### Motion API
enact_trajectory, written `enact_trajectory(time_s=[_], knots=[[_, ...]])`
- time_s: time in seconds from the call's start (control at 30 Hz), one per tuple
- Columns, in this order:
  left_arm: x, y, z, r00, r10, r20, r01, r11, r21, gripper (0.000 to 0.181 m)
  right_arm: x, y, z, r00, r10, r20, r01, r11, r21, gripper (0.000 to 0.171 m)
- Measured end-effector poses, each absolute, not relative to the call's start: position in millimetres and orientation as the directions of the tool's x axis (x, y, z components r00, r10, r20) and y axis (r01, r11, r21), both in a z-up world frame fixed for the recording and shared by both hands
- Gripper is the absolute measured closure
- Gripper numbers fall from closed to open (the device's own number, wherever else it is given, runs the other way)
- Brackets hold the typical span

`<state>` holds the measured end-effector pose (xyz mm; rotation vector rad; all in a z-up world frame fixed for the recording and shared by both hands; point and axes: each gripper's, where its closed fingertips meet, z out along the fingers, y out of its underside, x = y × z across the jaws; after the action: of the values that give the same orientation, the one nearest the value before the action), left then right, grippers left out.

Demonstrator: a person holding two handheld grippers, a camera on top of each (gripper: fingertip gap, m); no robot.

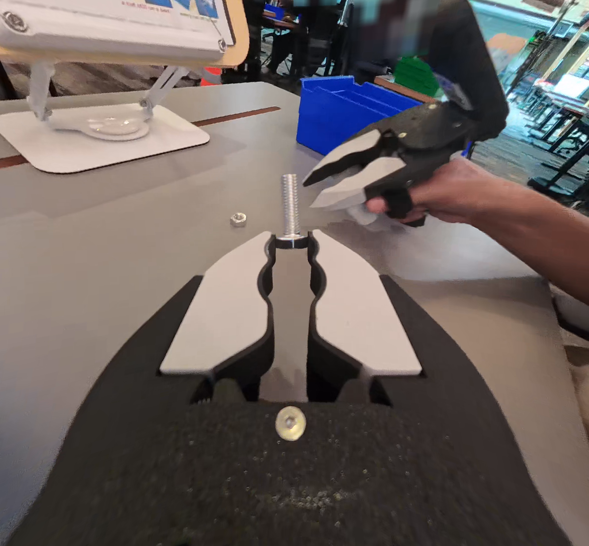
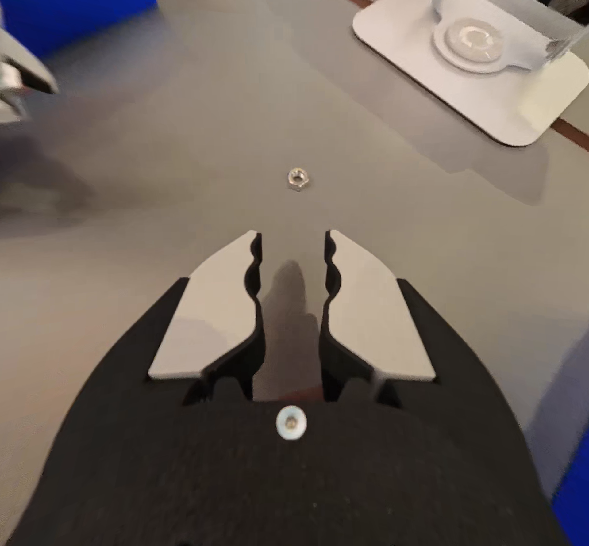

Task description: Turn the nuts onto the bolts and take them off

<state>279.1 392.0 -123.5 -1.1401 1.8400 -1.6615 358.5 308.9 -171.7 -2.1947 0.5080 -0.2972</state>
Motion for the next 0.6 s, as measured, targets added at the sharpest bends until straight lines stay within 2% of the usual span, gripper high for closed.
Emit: enact_trajectory(time_s=[0.17,0.27,0.47,0.5,0.57,0.6], knots=[[278.6,384.3,-134.5,-0.592,-0.788,0.169,-0.303,0.023,-0.953,0.163,381.3,347.9,-197.7,0.884,-0.427,0.191,-0.176,-0.682,-0.71,0.134],[277.8,383.9,-134.2,-0.597,-0.786,0.159,-0.298,0.033,-0.954,0.163,391.5,361.6,-202.1,0.882,-0.46,0.101,-0.255,-0.648,-0.718,0.137],[277.9,386.1,-129.9,-0.602,-0.778,0.176,-0.299,0.015,-0.954,0.163,399.0,363.9,-210.7,0.871,-0.487,0.067,-0.299,-0.633,-0.714,0.132],[278.0,386.3,-129.3,-0.602,-0.778,0.179,-0.298,0.012,-0.954,0.163,398.5,364.5,-214.1,0.873,-0.482,0.07,-0.299,-0.644,-0.704,0.133],[277.4,385.0,-129.0,-0.609,-0.773,0.179,-0.3,0.014,-0.954,0.163,396.2,367.8,-216.7,0.886,-0.459,0.067,-0.289,-0.659,-0.694,0.153],[277.0,384.4,-129.2,-0.611,-0.771,0.179,-0.301,0.018,-0.953,0.163,395.9,368.9,-217.1,0.891,-0.448,0.075,-0.277,-0.668,-0.691,0.154]])
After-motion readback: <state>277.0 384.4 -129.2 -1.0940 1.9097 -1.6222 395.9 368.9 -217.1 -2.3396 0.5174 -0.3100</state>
